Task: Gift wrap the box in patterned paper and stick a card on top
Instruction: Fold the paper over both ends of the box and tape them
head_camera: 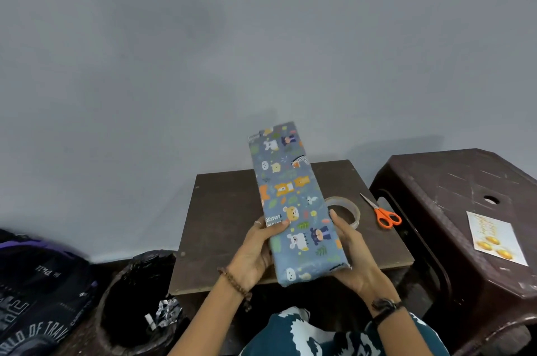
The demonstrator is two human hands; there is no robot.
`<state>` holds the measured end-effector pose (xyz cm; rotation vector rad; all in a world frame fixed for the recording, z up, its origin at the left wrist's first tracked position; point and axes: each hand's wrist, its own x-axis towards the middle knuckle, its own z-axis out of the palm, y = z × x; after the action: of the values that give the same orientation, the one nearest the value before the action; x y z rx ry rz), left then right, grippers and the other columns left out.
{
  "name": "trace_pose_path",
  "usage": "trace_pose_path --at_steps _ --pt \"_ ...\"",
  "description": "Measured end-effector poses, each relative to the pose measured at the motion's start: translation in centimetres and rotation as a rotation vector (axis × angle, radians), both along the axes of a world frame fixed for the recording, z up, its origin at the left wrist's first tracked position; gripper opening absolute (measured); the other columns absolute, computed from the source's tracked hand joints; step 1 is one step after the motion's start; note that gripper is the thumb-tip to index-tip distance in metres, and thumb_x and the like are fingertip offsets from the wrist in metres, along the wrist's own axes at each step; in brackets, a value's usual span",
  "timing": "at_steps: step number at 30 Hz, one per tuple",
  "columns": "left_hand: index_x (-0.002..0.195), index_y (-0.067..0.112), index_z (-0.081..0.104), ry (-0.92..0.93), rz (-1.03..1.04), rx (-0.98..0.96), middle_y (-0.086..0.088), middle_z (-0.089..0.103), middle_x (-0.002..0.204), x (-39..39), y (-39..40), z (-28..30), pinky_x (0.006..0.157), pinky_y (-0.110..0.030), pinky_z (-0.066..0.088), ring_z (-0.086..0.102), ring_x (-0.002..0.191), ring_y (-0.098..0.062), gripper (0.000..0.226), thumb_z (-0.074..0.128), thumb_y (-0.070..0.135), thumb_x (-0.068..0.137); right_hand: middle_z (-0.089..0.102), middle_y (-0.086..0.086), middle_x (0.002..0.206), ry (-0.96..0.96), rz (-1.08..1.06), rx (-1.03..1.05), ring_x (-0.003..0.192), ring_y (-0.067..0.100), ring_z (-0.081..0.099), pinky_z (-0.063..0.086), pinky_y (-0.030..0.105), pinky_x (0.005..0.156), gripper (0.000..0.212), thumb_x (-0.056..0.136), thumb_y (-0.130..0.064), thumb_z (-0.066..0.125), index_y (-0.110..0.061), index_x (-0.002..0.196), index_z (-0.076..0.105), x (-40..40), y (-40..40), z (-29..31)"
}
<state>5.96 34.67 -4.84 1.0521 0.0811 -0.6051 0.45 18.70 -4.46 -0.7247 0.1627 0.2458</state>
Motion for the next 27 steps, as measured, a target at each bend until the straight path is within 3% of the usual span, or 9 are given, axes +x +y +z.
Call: trace_pose_path --at_steps 2,5,11,13,15,17,20,23,27 --pt "0.123 0.003 0.052 -0.072 0.012 0.079 -0.015 0.067 0.111 1.0 0.2 0.5 0.078 -0.04 0.058 0.068 0.092 -0.028 0.066 0.077 0.003 0.062 0.073 0.014 0.096 0.046 -0.089 -0.2 0.085 0.03 0.069 0.057 0.037 0.067 0.04 0.09 -0.039 0.045 -0.012 0.103 0.071 0.5 -0.7 0.0" --pt "0.123 0.004 0.051 -0.171 -0.061 0.184 -0.018 0.066 0.113 2.7 0.9 2.0 0.081 -0.044 0.055 0.065 0.097 -0.036 0.073 0.074 -0.001 0.054 0.071 0.003 0.098 -0.06 -0.196 -0.519 0.088 0.021 0.068 0.054 0.033 0.073 0.04 0.083 -0.041 0.058 -0.018 0.115 0.06 1.8 -1.8 0.8" --pt "0.101 0.02 0.062 -0.431 -0.153 0.52 -0.014 0.067 0.109 3.9 1.4 6.2 0.084 -0.048 0.053 0.065 0.096 -0.034 0.049 0.062 -0.007 0.06 0.069 -0.001 0.112 -0.184 -0.345 -0.637 0.095 0.019 0.069 0.057 0.043 0.08 0.056 0.069 -0.029 0.072 -0.023 0.121 0.053 2.6 -3.0 4.4" --pt "0.114 0.027 0.055 -0.653 0.052 0.719 -0.008 0.057 0.126 4.1 1.5 6.7 0.096 -0.044 0.046 0.055 0.113 -0.024 0.051 0.066 0.009 0.068 0.068 -0.001 0.114 -0.187 -0.445 -0.585 0.095 0.019 0.069 0.058 0.043 0.076 0.052 0.074 -0.02 0.073 -0.023 0.122 0.052 2.6 -2.6 4.1" --pt "0.134 0.02 0.041 -0.805 0.441 0.845 -0.007 0.037 0.142 3.7 1.5 6.4 0.109 -0.043 0.033 0.033 0.134 -0.021 0.063 0.071 0.017 0.078 0.068 -0.002 0.111 -0.179 -0.545 -0.458 0.094 0.022 0.069 0.06 0.039 0.07 0.054 0.076 -0.018 0.071 -0.025 0.125 0.05 2.5 -1.8 3.5" --pt "0.143 0.016 0.028 -0.711 0.725 0.765 -0.007 0.019 0.15 2.0 0.9 6.0 0.114 -0.042 0.024 0.018 0.141 -0.02 0.08 0.074 0.021 0.078 0.067 0.003 0.113 -0.098 -0.617 -0.28 0.095 0.026 0.068 0.059 0.041 0.072 0.065 0.07 -0.027 0.071 -0.023 0.13 0.047 2.5 -0.8 2.7" --pt "0.148 0.028 0.008 -0.269 0.757 0.394 -0.001 0.009 0.153 -1.3 -0.5 4.7 0.108 -0.036 0.029 0.024 0.138 -0.018 0.102 0.077 0.025 0.074 0.066 0.01 0.117 0.041 -0.68 -0.104 0.091 0.021 0.07 0.059 0.031 0.065 0.066 0.072 -0.031 0.071 -0.017 0.132 0.048 2.4 1.2 1.2" --pt "0.144 0.043 0.006 -0.042 0.766 0.034 -0.005 0.037 0.144 -2.4 -0.5 2.7 0.086 -0.042 0.05 0.05 0.122 -0.022 0.1 0.074 0.013 0.076 0.066 0.013 0.114 0.13 -0.677 -0.088 0.081 0.02 0.07 0.058 0.028 0.06 0.056 0.079 -0.026 0.069 -0.013 0.13 0.05 1.5 3.0 -0.5" --pt "0.143 0.036 0.017 -0.018 0.884 0.058 -0.001 0.053 0.121 -2.5 1.7 1.3 0.071 -0.04 0.054 0.061 0.09 -0.013 0.092 0.07 0.0 0.077 0.062 0.017 0.115 0.233 -0.525 -0.069 0.097 0.028 0.063 0.059 0.036 0.067 0.045 0.083 -0.025 0.066 -0.011 0.123 0.051 -0.6 4.1 -1.9"
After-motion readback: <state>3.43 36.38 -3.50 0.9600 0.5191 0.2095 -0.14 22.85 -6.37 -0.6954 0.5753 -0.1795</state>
